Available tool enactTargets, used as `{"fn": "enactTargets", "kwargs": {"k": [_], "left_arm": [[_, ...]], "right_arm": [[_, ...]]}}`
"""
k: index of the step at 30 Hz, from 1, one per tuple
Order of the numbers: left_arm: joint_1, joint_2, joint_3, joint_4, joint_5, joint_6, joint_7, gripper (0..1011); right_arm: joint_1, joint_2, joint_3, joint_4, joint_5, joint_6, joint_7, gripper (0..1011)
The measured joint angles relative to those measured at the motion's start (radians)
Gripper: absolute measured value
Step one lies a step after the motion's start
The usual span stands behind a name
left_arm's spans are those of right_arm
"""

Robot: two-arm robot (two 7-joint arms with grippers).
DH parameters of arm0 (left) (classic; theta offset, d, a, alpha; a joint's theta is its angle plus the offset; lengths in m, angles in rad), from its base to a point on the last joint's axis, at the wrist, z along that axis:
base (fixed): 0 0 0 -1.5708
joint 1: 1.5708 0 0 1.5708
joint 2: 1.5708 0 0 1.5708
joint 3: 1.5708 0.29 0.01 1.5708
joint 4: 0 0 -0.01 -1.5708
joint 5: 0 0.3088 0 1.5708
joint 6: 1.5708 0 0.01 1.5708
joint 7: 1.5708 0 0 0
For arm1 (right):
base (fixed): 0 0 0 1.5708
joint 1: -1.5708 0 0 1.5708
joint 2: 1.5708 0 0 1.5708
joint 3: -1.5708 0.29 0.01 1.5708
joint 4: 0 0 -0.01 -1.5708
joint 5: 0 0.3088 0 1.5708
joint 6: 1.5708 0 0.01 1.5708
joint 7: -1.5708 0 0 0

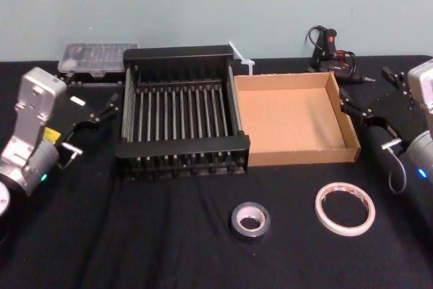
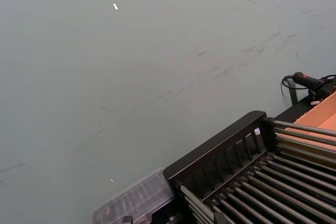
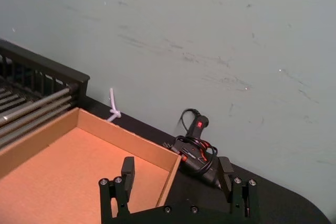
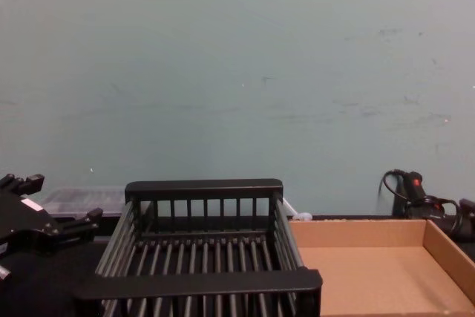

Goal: Pick up the white tape and place it into the black box , Pick up the silver tape and place it into the brown box.

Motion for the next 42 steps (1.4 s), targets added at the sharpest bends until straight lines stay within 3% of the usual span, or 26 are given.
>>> {"fn": "enactTargets", "kwargs": {"k": [10, 18, 24, 33, 42], "left_arm": [[0.0, 0.0, 0.0, 0.0, 0.0, 0.0, 0.0, 1001], [0.0, 0.0, 0.0, 0.0, 0.0, 0.0, 0.0, 1001], [0.0, 0.0, 0.0, 0.0, 0.0, 0.0, 0.0, 1001], [0.0, 0.0, 0.0, 0.0, 0.0, 0.0, 0.0, 1001], [0.0, 0.0, 0.0, 0.0, 0.0, 0.0, 0.0, 1001]], "right_arm": [[-0.073, 0.039, 0.066, -0.097, 0.075, 0.04, 0.057, 1003], [-0.197, 0.114, 0.132, -0.234, 0.139, 0.103, 0.119, 1002], [-0.266, 0.146, 0.165, -0.297, 0.168, 0.138, 0.148, 1002], [-0.339, 0.176, 0.199, -0.335, 0.193, 0.209, 0.184, 1002], [-0.353, 0.178, 0.203, -0.32, 0.196, 0.274, 0.218, 1002]]}}
